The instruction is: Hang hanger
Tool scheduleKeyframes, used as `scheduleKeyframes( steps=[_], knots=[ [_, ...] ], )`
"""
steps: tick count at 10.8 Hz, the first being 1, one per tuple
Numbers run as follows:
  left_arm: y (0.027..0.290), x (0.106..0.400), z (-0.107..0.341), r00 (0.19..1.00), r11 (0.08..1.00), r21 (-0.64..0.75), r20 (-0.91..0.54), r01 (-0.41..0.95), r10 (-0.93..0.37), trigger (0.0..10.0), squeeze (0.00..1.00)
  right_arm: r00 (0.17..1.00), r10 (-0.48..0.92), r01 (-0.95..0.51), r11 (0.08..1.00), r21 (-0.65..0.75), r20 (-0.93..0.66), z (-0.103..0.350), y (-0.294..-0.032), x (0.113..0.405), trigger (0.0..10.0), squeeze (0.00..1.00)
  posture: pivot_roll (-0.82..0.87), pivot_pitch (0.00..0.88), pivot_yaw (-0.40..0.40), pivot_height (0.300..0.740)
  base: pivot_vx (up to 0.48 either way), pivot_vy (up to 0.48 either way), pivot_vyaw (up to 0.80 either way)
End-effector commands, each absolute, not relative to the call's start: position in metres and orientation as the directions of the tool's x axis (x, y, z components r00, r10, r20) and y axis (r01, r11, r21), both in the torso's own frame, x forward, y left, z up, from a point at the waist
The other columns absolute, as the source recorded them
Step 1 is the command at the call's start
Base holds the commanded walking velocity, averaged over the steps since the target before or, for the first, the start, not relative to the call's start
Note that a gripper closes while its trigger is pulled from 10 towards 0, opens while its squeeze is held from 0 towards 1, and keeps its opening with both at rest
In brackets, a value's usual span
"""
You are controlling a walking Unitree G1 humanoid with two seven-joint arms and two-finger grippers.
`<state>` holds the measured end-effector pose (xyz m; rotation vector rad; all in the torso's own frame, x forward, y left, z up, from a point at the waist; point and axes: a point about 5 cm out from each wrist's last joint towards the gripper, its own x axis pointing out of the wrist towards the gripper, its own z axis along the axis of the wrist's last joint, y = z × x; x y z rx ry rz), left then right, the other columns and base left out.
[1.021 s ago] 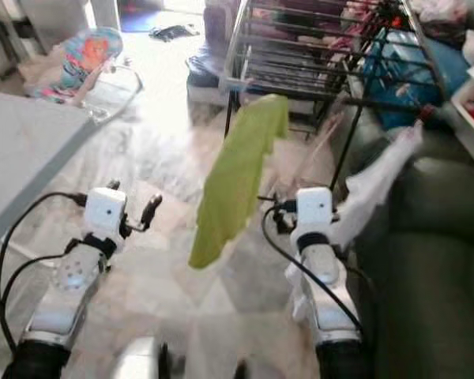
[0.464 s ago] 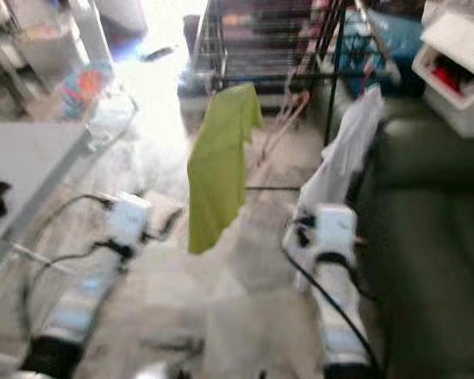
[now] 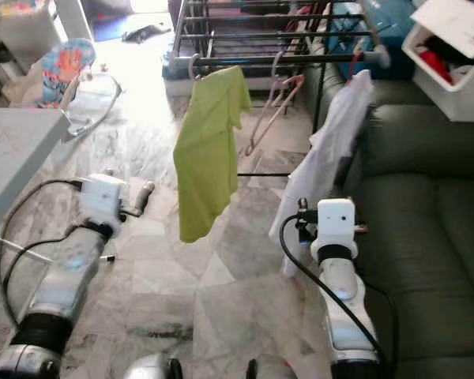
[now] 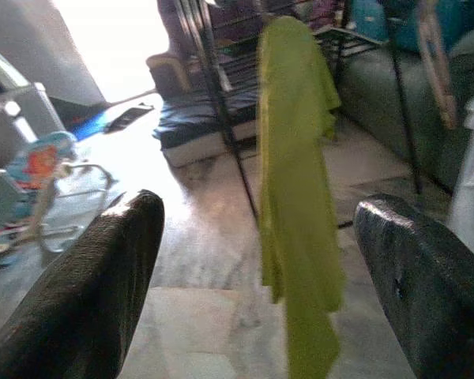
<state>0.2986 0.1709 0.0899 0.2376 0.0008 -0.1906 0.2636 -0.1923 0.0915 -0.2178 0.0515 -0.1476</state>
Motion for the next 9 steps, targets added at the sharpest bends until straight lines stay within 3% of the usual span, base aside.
scheduleKeyframes(
  steps=[1, 3, 4, 6, 9],
  knots=[
    [0.165, 0.285, 0.083, 0.98, 0.958, 0.208, -0.042, 0.199, -0.195, 10.0, 0.0, 0.988, -0.15, 0.142, 0.965, -0.219, -0.022, 0.093, -0.194, 0.259, 10.0, 0.0, -0.1, 0.087, 0.008, 0.74, 0.0, 0.0, 0.0],
    [0.158, 0.257, 0.077, 0.985, 0.965, 0.196, -0.039, 0.174, -0.17, 10.0, 0.0, 0.982, -0.173, 0.154, 0.964, -0.217, -0.071, 0.081, -0.199, 0.247, 10.0, 0.0, -0.09, 0.076, -0.01, 0.74, 0.0, 0.0, 0.0],
    [0.174, 0.245, 0.08, 0.998, 0.975, 0.214, -0.01, 0.062, -0.061, 10.0, 0.0, 0.987, -0.149, 0.13, 0.963, -0.234, -0.064, 0.083, -0.196, 0.247, 10.0, 0.0, -0.09, 0.066, -0.022, 0.74, 0.0, 0.0, 0.0],
    [0.182, 0.22, 0.079, 0.999, 0.964, 0.263, -0.029, 0.028, -0.021, 10.0, 0.0, 0.988, -0.141, 0.123, 0.963, -0.238, -0.061, 0.085, -0.199, 0.249, 10.0, 0.0, -0.07, 0.067, -0.044, 0.74, 0.0, 0.0, 0.0],
    [0.163, 0.251, 0.087, 0.994, 0.963, 0.248, 0.0, 0.102, -0.106, 10.0, 0.0, 0.991, -0.129, 0.116, 0.969, -0.219, -0.045, 0.089, -0.194, 0.256, 10.0, 0.0, -0.08, 0.06, -0.047, 0.74, 0.0, 0.0, 0.0]
  ],
)
